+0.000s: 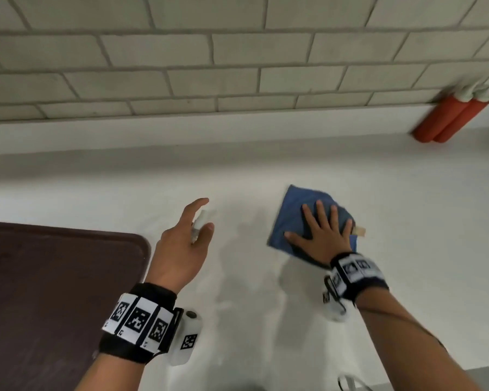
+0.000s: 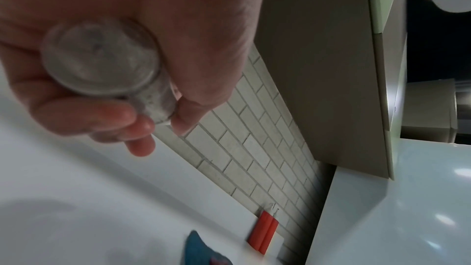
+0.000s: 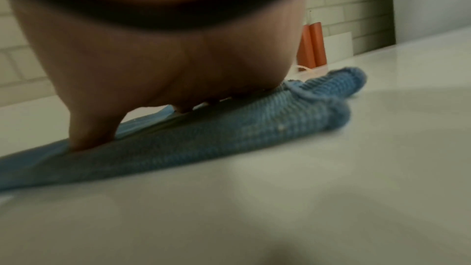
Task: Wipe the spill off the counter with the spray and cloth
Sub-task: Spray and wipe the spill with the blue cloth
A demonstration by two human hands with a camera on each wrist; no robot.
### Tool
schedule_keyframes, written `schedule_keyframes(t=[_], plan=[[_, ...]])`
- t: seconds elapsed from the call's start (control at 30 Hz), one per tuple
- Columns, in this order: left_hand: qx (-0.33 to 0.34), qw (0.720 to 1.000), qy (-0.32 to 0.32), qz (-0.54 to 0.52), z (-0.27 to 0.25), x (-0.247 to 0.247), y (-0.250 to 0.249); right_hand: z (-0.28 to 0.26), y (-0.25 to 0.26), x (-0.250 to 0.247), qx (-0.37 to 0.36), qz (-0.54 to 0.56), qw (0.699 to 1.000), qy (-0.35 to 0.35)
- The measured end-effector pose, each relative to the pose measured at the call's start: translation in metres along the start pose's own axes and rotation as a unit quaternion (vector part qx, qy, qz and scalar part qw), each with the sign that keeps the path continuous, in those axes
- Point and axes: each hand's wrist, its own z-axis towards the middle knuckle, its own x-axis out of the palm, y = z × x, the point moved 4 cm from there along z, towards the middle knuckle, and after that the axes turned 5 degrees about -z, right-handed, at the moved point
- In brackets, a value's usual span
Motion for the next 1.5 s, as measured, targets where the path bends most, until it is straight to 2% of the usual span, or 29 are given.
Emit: schedule_keyframes(t=[0.07,0.13,0.27,0.37,0.47,0.57,0.67,0.77,0.93,1.0,1.07,1.2,1.33,1.4,1.5], plan=[[-0.005,1.0,-0.007,0.005,-0.003,-0.005,0.006,0.031,0.027,-0.009,-0.012,-0.007,1.0,0.008],[-0.008,1.0,-0.014,0.008,-0.006,-0.009,0.01,0.039,0.061,-0.009,-0.038,-0.007,0.999,0.011],[-0.022,1.0,-0.018,0.009,-0.007,-0.013,0.009,0.002,0.121,0.011,-0.132,-0.024,0.991,0.013],[-0.02,1.0,-0.003,0.011,-0.003,-0.005,-0.001,-0.021,0.124,0.021,-0.165,-0.039,0.985,0.003],[-0.006,1.0,-0.001,0.019,-0.002,0.002,-0.014,-0.007,0.088,0.011,-0.135,-0.017,0.991,0.0],[0.006,1.0,-0.003,0.027,-0.001,0.01,-0.023,0.016,0.03,-0.006,-0.058,0.001,0.998,0.007],[0.008,1.0,0.005,0.029,-0.004,0.022,-0.029,0.009,-0.026,-0.007,0.002,0.02,1.0,0.019],[0.001,0.999,0.007,0.032,-0.009,0.036,-0.035,-0.04,-0.065,0.011,0.016,0.037,0.999,0.0],[-0.03,0.999,-0.003,0.028,-0.025,0.06,-0.048,-0.166,-0.121,0.06,0.007,0.026,1.0,-0.014],[-0.042,0.999,-0.021,0.021,-0.035,0.066,-0.052,-0.185,-0.134,0.072,0.007,0.009,1.0,-0.021],[-0.056,0.997,-0.04,0.022,-0.047,0.07,-0.052,-0.175,-0.136,0.072,-0.008,0.004,1.0,-0.013],[-0.093,0.992,-0.085,0.025,-0.081,0.072,-0.046,-0.11,-0.106,0.044,-0.083,-0.025,0.996,-0.008],[-0.127,0.985,-0.104,0.051,-0.119,0.067,-0.026,-0.058,-0.029,0.029,-0.166,-0.051,0.985,0.019],[-0.14,0.983,-0.108,0.049,-0.136,0.063,-0.016,-0.068,0.014,0.039,-0.208,-0.057,0.976,0.03],[-0.152,0.982,-0.109,0.029,-0.152,0.049,0.004,-0.126,0.05,0.064,-0.284,-0.072,0.956,-0.014]])
